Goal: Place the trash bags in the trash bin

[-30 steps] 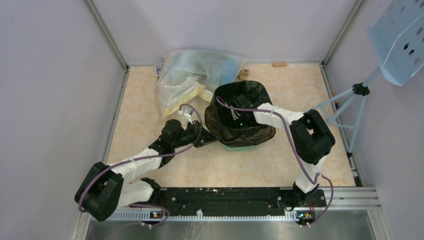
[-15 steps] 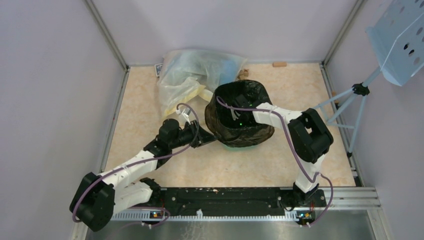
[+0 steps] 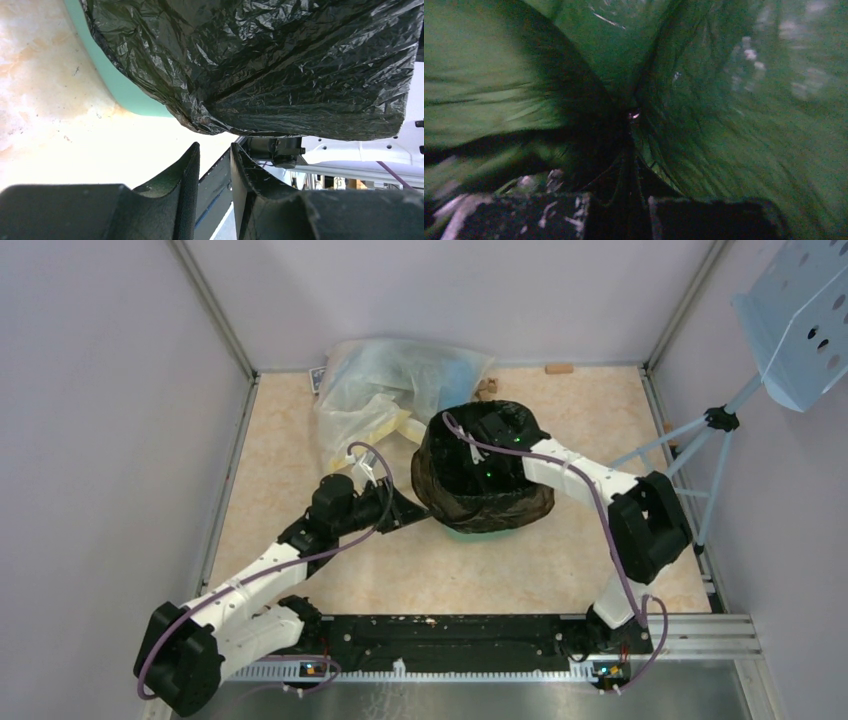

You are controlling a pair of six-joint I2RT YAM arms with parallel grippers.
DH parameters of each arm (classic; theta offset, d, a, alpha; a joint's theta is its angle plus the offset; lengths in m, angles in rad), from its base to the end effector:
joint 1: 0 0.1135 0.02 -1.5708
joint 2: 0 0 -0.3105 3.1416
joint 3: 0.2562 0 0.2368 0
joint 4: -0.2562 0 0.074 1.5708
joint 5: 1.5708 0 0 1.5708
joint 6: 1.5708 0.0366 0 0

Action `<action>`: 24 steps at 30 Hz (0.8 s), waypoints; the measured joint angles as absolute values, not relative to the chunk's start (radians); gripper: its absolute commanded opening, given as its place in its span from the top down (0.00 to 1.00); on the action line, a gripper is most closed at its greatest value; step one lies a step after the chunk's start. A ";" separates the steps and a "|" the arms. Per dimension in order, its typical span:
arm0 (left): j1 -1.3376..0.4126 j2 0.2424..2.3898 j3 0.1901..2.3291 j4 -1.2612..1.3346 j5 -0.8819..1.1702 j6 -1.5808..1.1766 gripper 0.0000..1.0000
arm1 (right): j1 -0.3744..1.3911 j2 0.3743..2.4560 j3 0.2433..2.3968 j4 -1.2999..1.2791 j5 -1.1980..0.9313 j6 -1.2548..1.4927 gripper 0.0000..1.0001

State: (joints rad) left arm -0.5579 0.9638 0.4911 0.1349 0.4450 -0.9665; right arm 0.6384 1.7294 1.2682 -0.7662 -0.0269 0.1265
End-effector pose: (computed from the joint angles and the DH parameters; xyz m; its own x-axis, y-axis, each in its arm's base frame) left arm 0.1402 -0.1061 0.2822 -0.8365 -0.3535 -0.4187 0.2359 0.4573 -0.8575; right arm 0.2709 0.2023 0.2678 -0.8262 -0.4560 -0.3308 -0.5027 0.8618 0.0676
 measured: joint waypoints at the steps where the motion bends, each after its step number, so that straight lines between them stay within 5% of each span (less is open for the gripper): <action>1: -0.558 0.964 0.493 0.128 0.443 -0.965 0.65 | 0.638 1.714 1.282 -0.773 -0.026 0.128 0.99; 15: -0.558 0.944 0.496 0.035 0.416 -0.920 0.65 | 0.674 1.583 1.569 -0.967 -0.032 0.130 0.70; 20: -0.558 0.889 0.498 -0.028 0.374 -0.882 0.64 | 0.758 1.534 1.708 -1.058 0.002 0.115 0.46; 24: -0.558 0.844 0.528 -0.139 0.308 -0.822 0.63 | 0.834 1.486 1.784 -1.110 0.035 0.099 0.37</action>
State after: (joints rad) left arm -0.5579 0.8440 0.5282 -0.1387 0.3084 -0.8215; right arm 0.8345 1.4860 1.7840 -1.1103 0.0345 0.0990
